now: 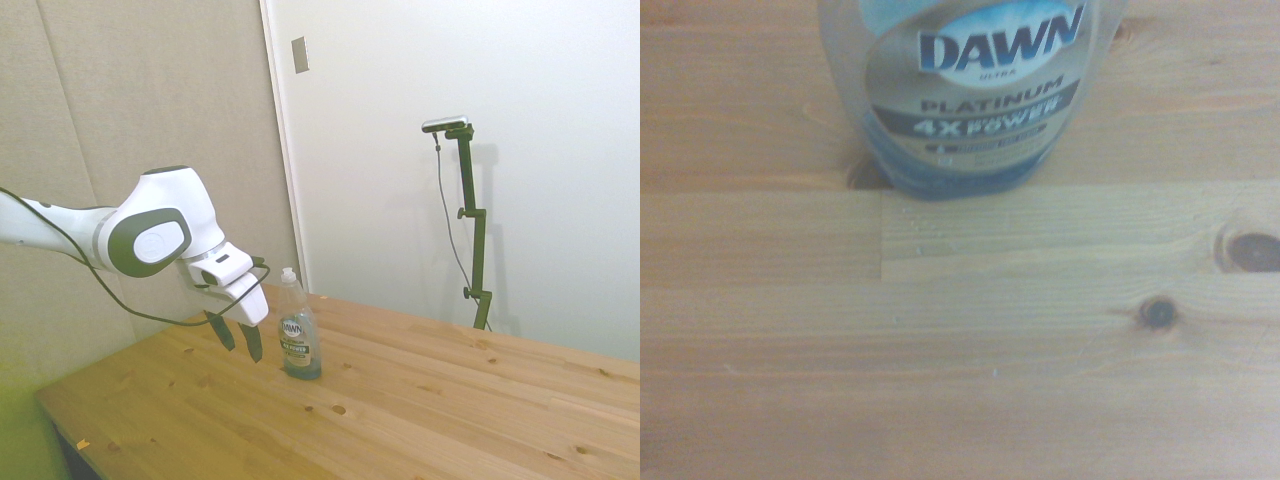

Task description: Knock down the dish soap

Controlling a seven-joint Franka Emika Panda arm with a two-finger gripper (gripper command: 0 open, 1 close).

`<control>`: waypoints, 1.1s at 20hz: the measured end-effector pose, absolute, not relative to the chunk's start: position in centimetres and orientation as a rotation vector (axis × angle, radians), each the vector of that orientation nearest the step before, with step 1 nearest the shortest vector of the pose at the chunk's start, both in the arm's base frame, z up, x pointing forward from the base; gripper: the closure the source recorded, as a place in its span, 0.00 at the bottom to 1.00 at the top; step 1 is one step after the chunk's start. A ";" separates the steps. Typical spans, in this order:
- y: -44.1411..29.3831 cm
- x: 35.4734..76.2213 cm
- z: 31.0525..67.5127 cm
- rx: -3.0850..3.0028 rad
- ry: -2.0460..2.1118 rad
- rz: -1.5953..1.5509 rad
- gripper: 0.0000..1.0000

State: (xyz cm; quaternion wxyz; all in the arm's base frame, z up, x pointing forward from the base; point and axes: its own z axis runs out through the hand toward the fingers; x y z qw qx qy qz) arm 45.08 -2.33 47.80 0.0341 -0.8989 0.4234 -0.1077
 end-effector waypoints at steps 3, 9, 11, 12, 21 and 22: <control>-2.4 47.0 47.4 -2.759 1.332 -0.338 1.00; -2.2 50.3 46.2 -2.744 1.396 -0.370 1.00; -2.0 51.1 45.7 -2.738 1.412 -0.374 1.00; -1.8 51.5 45.5 -2.738 1.420 -0.380 1.00; -0.4 54.3 45.8 -2.704 1.459 -0.409 1.00; -0.4 54.6 46.2 -2.694 1.464 -0.419 1.00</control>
